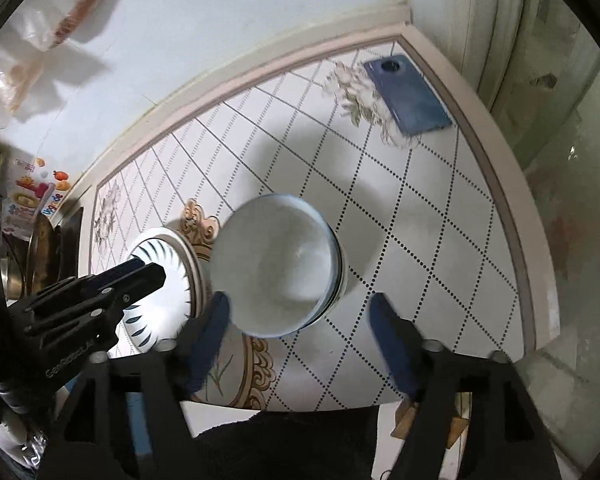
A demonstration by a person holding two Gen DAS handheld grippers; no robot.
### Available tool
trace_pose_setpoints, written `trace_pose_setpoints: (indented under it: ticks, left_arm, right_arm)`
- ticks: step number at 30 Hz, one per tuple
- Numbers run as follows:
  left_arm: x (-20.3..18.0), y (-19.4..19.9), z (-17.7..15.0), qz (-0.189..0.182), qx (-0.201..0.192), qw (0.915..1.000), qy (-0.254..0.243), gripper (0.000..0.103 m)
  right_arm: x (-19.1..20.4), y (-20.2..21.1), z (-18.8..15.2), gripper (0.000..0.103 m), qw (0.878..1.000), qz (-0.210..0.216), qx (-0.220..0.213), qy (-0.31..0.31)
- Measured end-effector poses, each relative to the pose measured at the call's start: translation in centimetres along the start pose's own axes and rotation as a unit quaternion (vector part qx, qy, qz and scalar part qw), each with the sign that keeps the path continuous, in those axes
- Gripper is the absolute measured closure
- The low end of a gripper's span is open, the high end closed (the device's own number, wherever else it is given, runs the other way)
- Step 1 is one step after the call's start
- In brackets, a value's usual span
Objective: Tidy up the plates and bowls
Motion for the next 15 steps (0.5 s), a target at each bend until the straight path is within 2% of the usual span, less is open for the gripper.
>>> trace_pose_setpoints:
  ticks: [2, 4, 8, 11, 15]
  left_arm:
    - [0.2, 0.8, 0.0, 0.000, -0.008, 1.0000, -0.003, 0.046]
    - [0.3, 1.7, 0.0, -0.002, -0.017, 0.9998, -0.005, 0.036]
    - [0.4, 3.2, 0.0, -0.007, -0.036, 0.9993, -0.005, 0.012]
    - [0.0, 3.8, 0.0, -0.012, -0.041, 0.9990, -0.009, 0.005]
    - [-0.8, 3.7, 0.3, -0.023, -0.039, 0.9989, -0.011, 0.004]
  right_arm:
    - [0.4, 0.9, -0.4, 0.018, 1.000, -0.005, -0.004, 0.004]
    - [0.7, 1.9, -0.7, 0.014, 1.000, -0.011, -0.014, 0.007]
    - [0.7, 3.5, -1.0, 0.011, 0.999, -0.024, -0.029, 0.007]
    - [0.8, 4.6, -1.1, 0.009, 0.999, -0.029, -0.037, 0.011]
    - [0.9, 5.6, -1.0, 0.007, 0.998, -0.030, -0.047, 0.016]
Point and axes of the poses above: each gripper's, at about its wrist camera, not at the fingertips, and y roughly against the way its jaws point, x to its left, z to its top, the point moved 8 cm from there along -y, roughly the way its jaws point, and after that the axes turned 4 degrees about y, right-handed, at the moved point
